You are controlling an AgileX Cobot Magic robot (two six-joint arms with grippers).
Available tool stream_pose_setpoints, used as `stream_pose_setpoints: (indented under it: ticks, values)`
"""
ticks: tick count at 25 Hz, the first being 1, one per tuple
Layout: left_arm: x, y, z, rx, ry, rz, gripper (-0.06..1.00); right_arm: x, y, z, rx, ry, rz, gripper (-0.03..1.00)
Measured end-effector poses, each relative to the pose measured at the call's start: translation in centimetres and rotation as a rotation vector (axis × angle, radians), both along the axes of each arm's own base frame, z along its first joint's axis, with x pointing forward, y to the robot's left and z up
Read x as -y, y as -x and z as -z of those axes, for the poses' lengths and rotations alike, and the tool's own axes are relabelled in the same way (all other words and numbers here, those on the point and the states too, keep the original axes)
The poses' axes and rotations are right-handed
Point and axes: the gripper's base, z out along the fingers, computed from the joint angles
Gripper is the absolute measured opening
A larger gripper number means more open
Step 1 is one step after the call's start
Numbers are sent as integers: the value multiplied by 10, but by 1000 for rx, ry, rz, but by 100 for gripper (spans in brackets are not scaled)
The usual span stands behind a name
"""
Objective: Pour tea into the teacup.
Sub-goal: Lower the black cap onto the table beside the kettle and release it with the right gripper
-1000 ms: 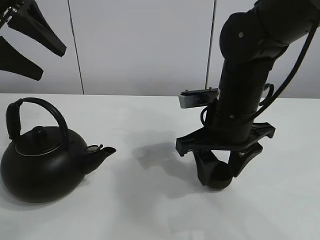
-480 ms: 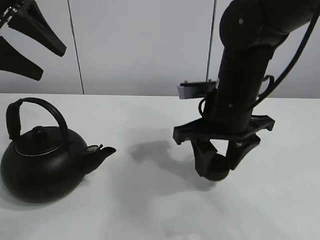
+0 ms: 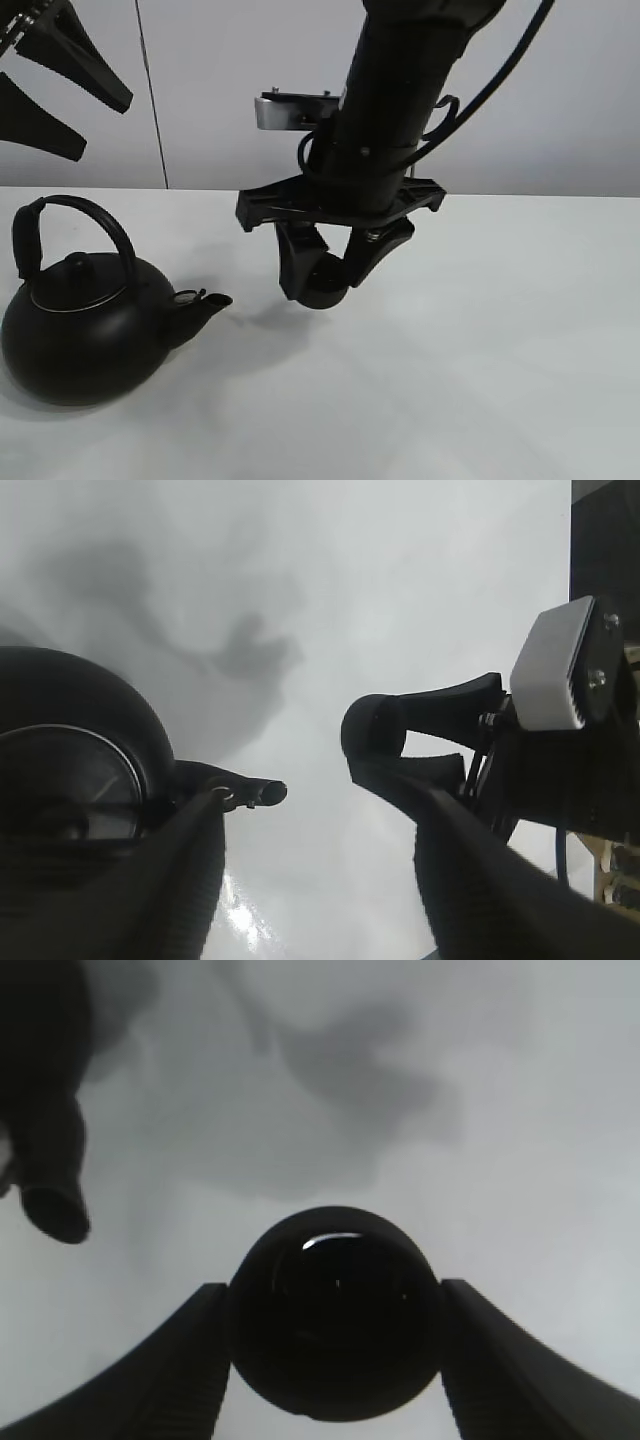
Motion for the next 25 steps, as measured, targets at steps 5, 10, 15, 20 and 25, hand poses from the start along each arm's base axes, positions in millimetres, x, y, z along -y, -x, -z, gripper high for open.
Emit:
stream_pose_setpoints:
  ticks: [5, 10, 15, 20, 25]
  values:
    - [0, 0, 0, 0, 0, 0, 41, -12, 3, 5, 13, -14, -11, 40]
    - [0, 0, 0, 0, 0, 0, 41, -16, -2, 32, -17, -1, 14, 40]
    - [0, 0, 0, 0, 0, 0, 41, -21, -6, 47, -28, -23, 37, 40]
    - [0, 0, 0, 0, 0, 0, 41, -22, -6, 54, -46, -32, 51, 40]
    - [0, 0, 0, 0, 0, 0, 41, -23, -7, 55, -36, -42, 54, 40]
